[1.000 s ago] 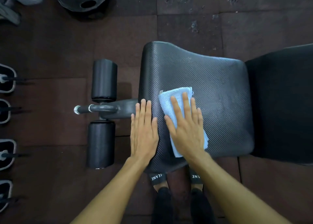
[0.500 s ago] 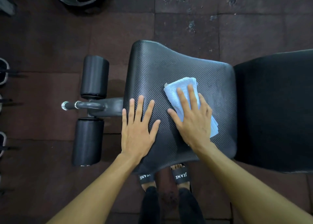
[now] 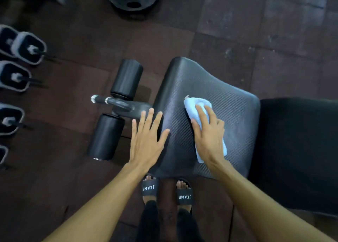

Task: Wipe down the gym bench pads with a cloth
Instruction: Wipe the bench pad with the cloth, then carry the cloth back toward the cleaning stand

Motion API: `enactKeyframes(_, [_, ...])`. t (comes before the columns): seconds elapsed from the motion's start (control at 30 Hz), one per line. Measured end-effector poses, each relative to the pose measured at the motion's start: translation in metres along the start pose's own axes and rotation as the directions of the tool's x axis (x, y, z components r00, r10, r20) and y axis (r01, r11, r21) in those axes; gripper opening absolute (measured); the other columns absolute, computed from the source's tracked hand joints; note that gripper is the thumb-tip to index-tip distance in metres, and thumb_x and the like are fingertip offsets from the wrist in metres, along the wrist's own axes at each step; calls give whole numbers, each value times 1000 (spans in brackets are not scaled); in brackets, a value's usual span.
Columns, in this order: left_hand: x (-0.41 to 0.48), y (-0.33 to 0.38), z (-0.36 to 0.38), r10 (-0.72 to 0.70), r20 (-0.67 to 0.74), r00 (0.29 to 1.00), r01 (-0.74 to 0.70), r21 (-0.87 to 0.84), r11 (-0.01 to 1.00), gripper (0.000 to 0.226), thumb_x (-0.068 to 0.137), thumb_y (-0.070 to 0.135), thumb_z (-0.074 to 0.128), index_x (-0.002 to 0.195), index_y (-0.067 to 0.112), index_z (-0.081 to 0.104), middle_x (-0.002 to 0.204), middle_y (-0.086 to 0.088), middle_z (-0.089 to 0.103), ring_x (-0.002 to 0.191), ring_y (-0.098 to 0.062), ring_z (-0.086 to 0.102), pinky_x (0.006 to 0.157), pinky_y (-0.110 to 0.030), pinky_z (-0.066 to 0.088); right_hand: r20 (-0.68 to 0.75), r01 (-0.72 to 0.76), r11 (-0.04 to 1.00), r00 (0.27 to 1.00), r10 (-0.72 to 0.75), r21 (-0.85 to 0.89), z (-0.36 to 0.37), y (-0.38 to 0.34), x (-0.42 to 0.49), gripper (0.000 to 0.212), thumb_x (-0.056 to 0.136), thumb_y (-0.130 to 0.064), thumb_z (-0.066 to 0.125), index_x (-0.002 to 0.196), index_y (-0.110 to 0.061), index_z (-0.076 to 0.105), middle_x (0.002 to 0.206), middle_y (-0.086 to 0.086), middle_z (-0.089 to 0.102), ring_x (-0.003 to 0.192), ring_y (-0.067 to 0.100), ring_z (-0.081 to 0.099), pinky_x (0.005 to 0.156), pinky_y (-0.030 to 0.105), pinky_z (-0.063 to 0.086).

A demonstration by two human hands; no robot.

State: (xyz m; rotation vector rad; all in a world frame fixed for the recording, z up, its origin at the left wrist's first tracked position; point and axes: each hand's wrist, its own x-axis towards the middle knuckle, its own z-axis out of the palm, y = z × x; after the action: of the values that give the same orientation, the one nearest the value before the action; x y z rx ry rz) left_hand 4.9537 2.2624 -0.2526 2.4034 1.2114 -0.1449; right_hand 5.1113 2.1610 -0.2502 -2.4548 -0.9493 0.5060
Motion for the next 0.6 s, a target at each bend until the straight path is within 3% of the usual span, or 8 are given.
enactKeyframes(0.17, [-57,-57,-96,-229,-88,969,226,-51,973,73,90,62,12,153,28,26,161,4,21,151,-16,10,122,-42,5,200,157,979,963,-182,133,-13,-126,-19,41,103,-39,38,144,-41,36,155,-16,27,107,26,37,97,33,29])
enactKeyframes(0.27, [-102,-113,-155,-400,-154,903,391,-85,916,63,98,58,25,153,28,24,161,5,23,150,-16,13,122,-41,8,323,242,943,895,-308,228,-7,-223,-41,41,103,-40,36,144,-43,36,154,-18,27,107,18,30,98,28,23])
enactKeyframes(0.4, [-185,-204,-231,-614,-245,750,582,-194,789,59,100,52,35,153,28,25,161,5,23,150,-16,14,122,-41,9,431,430,857,741,-515,284,22,-364,-90,42,102,-43,35,143,-40,38,154,-13,30,125,23,36,105,33,24])
enactKeyframes(0.6, [-348,-347,-339,-819,-339,462,748,-348,566,59,100,52,34,153,27,25,160,4,24,150,-18,14,121,-41,13,549,558,725,486,-680,404,75,-573,-226,39,102,-40,37,141,-44,40,148,-14,36,114,19,34,100,32,25])
